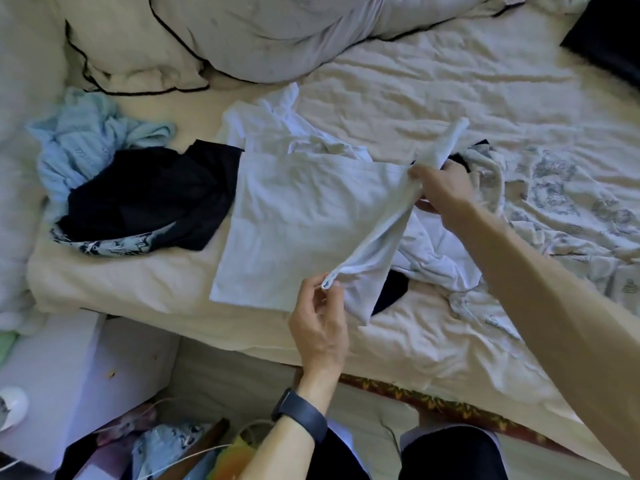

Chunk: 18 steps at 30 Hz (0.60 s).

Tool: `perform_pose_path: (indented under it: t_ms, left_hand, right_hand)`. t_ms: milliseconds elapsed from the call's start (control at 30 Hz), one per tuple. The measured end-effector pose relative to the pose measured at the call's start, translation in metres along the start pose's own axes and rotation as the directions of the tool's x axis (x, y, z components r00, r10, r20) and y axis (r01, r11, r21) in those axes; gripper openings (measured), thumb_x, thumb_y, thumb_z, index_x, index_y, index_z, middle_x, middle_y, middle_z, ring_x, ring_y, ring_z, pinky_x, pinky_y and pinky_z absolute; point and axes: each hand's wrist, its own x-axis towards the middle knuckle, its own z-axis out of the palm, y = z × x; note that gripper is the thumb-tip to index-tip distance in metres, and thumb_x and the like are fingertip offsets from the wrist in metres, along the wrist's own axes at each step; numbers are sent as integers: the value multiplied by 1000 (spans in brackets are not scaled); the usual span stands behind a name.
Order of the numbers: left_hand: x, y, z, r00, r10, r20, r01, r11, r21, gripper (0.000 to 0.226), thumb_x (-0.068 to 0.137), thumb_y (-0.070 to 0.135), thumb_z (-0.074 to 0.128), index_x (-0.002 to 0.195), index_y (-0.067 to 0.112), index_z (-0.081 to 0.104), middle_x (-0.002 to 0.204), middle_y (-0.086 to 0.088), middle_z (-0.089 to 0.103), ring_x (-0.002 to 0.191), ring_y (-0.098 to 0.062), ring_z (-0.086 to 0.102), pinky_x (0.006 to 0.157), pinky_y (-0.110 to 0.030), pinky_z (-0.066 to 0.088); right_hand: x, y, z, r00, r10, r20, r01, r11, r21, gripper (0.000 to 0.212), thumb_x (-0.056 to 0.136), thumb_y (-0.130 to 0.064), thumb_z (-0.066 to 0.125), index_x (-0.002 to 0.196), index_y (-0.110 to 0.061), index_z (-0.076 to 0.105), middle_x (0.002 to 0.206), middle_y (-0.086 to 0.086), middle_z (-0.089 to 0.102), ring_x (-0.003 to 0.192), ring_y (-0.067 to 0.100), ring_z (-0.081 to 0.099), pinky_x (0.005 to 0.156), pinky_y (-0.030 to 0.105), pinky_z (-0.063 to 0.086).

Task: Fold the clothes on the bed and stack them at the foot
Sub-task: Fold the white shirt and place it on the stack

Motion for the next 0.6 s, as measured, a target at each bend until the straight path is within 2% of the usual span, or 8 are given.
perform_pose_path:
  t_ms: [67, 100, 133, 200, 267, 367, 467, 600]
  left_hand:
    - [25, -20, -31, 977, -197, -83, 187, 976, -109, 8, 88, 38, 62, 88, 43, 68, 84, 13, 71, 77, -9, 68, 66, -28, 58]
    - [40, -32, -49, 956, -273, -104, 259, 957, -130, 7, 90, 35, 63, 89, 40, 68, 86, 10, 71, 80, -14, 69, 68, -32, 59]
    - [54, -45, -65, 937, -324, -126, 310, 943, -124, 7, 92, 33, 63, 90, 38, 67, 88, 7, 70, 82, -18, 69, 69, -32, 59]
    - [85, -71, -98, 907, -384, -173, 381, 923, -50, 12, 96, 28, 62, 90, 38, 63, 89, 5, 69, 84, -18, 67, 66, -18, 52]
    - [116, -94, -126, 889, -423, -174, 437, 898, 50, 17, 97, 25, 59, 89, 40, 57, 87, 11, 66, 81, -9, 63, 59, -14, 43]
    - [147, -123, -158, 864, -497, -79, 500, 833, 237, 10, 97, 24, 55, 98, 34, 55, 82, 15, 63, 72, -4, 58, 56, -21, 43]
    - [164, -138, -176, 855, -518, -20, 498, 810, 309, 6, 95, 28, 55, 100, 30, 56, 80, 12, 64, 70, -10, 61, 61, -35, 52]
    - [174, -145, -187, 820, -572, 1, 540, 775, 329, 5, 93, 34, 53, 91, 30, 52, 75, 6, 64, 65, -16, 60, 54, -34, 48]
  right_hand:
    - [-13, -18, 54, 998, -56, 13, 57, 993, -99, 14, 77, -29, 73, 80, -30, 60, 84, -4, 69, 79, 17, 71, 52, 25, 58]
    - [-18, -24, 86, 995, -91, 35, 96, 982, -164, 14, 77, -29, 72, 80, -30, 58, 81, -7, 67, 78, 17, 71, 54, 29, 60]
    - [-22, -27, 120, 990, -126, 64, 138, 960, -244, 12, 78, -29, 70, 82, -29, 59, 80, -8, 66, 78, 20, 72, 62, 35, 63]
    - [-29, -27, 188, 974, -178, 142, 221, 889, -400, 17, 79, -27, 64, 95, -21, 63, 85, -2, 69, 85, 26, 71, 78, 44, 62]
    - [-30, -25, 247, 965, -171, 201, 254, 808, -531, 31, 80, -24, 60, 109, -13, 65, 102, 6, 71, 92, 28, 68, 82, 41, 59]
    - [-24, -18, 309, 971, -109, 211, 230, 647, -727, 30, 85, -20, 57, 113, -8, 60, 115, 12, 61, 92, 29, 58, 77, 34, 49]
    - [-19, -14, 344, 981, -71, 179, 190, 522, -831, 27, 87, -23, 58, 110, -9, 56, 112, 13, 57, 92, 31, 55, 74, 32, 41]
    - [-23, -13, 367, 986, -95, 136, 165, 487, -858, 20, 85, -25, 59, 96, -13, 47, 107, 12, 52, 80, 26, 45, 57, 27, 32]
